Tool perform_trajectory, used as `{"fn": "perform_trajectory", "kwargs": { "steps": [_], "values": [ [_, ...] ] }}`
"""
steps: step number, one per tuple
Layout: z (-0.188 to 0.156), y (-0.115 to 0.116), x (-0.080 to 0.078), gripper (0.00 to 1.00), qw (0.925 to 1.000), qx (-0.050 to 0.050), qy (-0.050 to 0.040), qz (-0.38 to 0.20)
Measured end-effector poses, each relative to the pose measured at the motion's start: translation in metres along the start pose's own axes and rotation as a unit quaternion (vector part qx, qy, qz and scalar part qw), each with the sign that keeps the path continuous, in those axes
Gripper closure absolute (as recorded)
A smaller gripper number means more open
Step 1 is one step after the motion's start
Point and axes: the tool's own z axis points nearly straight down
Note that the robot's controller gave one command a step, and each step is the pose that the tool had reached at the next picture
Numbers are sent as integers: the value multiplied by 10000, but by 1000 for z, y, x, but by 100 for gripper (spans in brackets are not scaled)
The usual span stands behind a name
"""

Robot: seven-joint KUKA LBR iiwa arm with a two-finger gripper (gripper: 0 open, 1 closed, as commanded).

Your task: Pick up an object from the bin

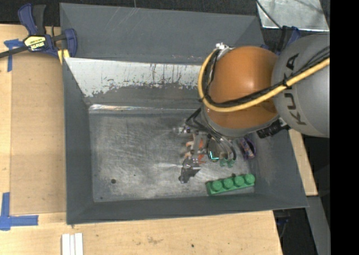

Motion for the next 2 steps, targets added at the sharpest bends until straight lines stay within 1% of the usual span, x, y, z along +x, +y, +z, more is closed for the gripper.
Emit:
{"fn": "perform_trajectory", "kwargs": {
  "steps": [1, 2],
  "values": [
    [-4, 0, -2, 0, 10000, -7, -42, 11],
    [43, -22, -10, 0, 9995, -6, -73, -314]
  ]
}}
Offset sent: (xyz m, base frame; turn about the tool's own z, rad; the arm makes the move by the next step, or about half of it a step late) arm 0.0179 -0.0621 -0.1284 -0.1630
